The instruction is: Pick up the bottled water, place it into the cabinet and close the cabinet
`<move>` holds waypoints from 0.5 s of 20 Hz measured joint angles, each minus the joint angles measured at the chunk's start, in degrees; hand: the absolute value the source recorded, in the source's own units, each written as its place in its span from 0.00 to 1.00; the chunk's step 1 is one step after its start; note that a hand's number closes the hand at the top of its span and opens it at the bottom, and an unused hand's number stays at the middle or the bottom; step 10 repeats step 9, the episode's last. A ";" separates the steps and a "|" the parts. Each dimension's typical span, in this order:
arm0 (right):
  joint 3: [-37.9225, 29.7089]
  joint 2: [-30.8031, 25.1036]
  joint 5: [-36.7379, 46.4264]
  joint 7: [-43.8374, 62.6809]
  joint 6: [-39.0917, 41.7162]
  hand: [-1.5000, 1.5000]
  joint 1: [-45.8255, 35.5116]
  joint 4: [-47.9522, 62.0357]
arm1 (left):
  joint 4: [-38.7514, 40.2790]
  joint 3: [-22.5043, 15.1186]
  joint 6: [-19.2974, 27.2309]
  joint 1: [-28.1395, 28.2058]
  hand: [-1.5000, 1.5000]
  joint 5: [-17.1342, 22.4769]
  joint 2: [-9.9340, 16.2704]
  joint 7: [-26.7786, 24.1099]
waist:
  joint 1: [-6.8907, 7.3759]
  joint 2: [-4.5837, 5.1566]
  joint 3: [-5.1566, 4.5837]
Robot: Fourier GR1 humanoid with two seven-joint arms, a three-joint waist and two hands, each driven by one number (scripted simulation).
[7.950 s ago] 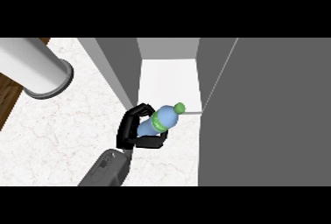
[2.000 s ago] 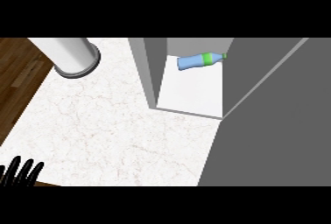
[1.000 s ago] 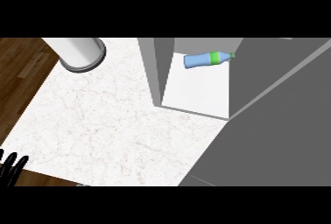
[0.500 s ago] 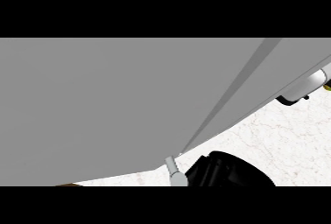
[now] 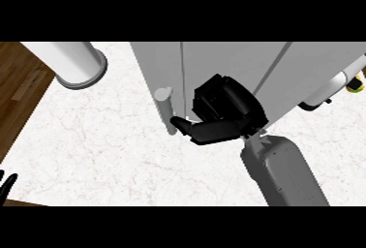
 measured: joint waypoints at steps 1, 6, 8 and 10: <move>-0.45 0.17 0.23 -0.38 -0.08 1.00 -1.52 2.30 | 0.21 0.02 -0.46 0.44 0.00 -0.17 -0.01 -0.04 | -0.37 -0.32 0.11; -1.02 0.84 0.61 -2.92 2.17 1.00 -5.46 9.61 | 0.43 0.72 -0.95 0.94 0.00 -0.43 -0.47 0.27 | -2.13 -1.79 0.58; -0.92 0.89 0.59 -3.98 2.94 1.00 -6.31 11.40 | 0.19 1.19 -0.98 0.99 0.00 -0.42 -0.52 0.43 | -2.54 -2.18 0.65; -0.93 0.87 0.44 -4.31 3.61 1.00 -6.70 12.21 | -0.02 1.35 -1.08 1.30 0.00 -0.38 -0.53 0.48 | -2.70 -2.38 0.69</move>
